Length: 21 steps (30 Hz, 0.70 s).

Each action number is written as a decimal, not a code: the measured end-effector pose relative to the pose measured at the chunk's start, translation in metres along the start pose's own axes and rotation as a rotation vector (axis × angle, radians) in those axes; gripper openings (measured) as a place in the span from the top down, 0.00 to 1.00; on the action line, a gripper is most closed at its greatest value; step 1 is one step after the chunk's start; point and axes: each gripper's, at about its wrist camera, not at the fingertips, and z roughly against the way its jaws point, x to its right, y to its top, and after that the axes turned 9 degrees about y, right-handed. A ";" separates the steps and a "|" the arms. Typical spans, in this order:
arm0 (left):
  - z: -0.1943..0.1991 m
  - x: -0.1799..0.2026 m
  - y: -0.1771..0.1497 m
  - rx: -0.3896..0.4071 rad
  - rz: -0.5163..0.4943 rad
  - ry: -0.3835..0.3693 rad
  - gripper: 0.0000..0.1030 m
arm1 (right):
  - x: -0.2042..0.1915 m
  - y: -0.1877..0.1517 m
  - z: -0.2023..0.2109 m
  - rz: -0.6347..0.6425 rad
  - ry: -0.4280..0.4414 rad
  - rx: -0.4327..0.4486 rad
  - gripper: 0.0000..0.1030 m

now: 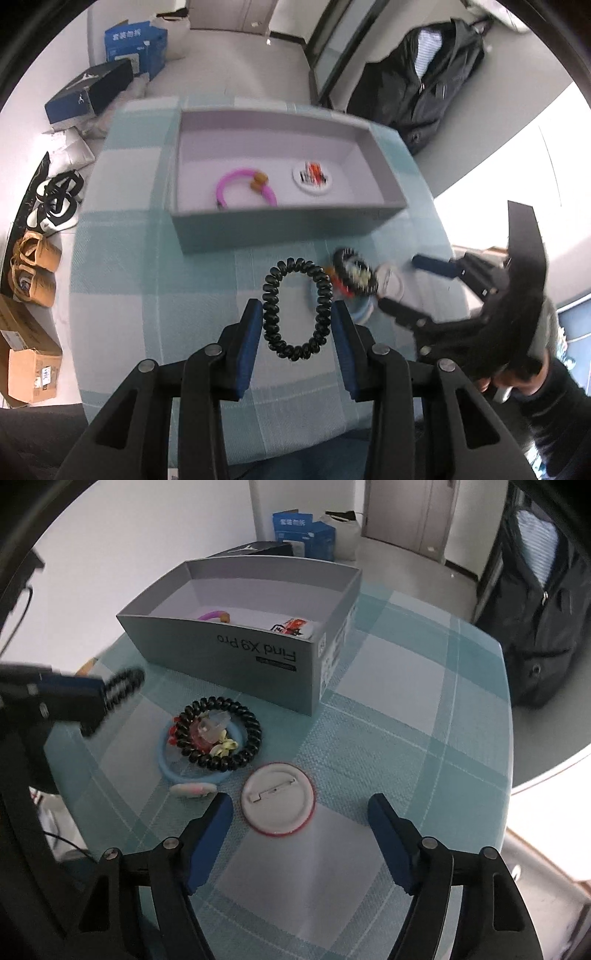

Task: Organize jewelry
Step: 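Grasp the white round badge with the right gripper while the left gripper lifts the coil, then lower the coil and white badge into the grey box and open both grippers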

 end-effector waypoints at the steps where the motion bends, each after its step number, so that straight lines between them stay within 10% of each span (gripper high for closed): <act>1: -0.001 0.003 0.003 0.010 0.006 0.005 0.68 | -0.001 0.000 -0.001 0.007 -0.018 0.003 0.30; 7: 0.003 0.000 0.005 0.059 0.040 0.006 0.68 | -0.015 -0.003 -0.001 0.081 -0.011 0.021 0.58; 21: 0.023 -0.014 0.025 0.143 0.101 0.000 0.68 | 0.011 0.003 0.032 -0.103 0.041 0.127 0.60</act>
